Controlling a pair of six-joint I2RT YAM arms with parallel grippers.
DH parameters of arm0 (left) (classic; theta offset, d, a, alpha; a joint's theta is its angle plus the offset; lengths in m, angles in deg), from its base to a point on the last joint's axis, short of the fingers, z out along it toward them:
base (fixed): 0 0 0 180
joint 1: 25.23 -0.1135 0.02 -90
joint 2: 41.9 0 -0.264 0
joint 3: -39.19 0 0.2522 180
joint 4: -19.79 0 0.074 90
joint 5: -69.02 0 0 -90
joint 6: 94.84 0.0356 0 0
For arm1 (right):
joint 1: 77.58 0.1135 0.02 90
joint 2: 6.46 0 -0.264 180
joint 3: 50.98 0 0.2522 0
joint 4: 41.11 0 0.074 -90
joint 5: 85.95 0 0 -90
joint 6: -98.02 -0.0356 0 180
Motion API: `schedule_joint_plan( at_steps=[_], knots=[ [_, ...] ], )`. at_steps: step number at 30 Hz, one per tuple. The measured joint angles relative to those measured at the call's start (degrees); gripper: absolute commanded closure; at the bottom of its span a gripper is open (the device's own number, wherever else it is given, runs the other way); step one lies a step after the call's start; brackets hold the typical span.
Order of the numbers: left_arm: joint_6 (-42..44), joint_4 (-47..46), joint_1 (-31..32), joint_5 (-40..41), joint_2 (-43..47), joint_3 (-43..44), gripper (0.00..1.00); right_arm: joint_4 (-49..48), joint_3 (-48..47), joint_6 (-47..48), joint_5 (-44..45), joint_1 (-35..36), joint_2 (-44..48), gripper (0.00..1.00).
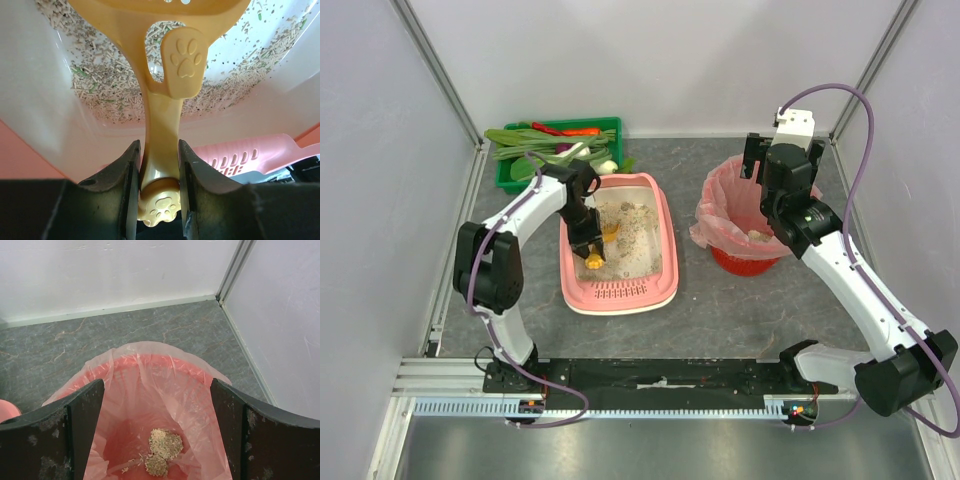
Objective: Clean the litter box
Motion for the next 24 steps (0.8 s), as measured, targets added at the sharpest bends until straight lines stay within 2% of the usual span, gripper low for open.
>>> schedule_joint_plan(
  at_steps=[9,19,24],
  knots=[
    [1.11,-2.80,0.07,1.29,2.23,-2.14,0.98,0.61,-0.11,0.00,-0.09,0.02,0.07,0.04],
    [3.30,-5.99,0.70,2.38,11.58,-8.13,0.98,0.85,-1.38,0.00,-1.01,0.00,0.04,0.05],
    [4.55,-6.32,1.11,2.40,13.46,-10.49,0.98,0.85,-1.81,-0.04,-1.62,0.00,0.04,0.04]
  ],
)
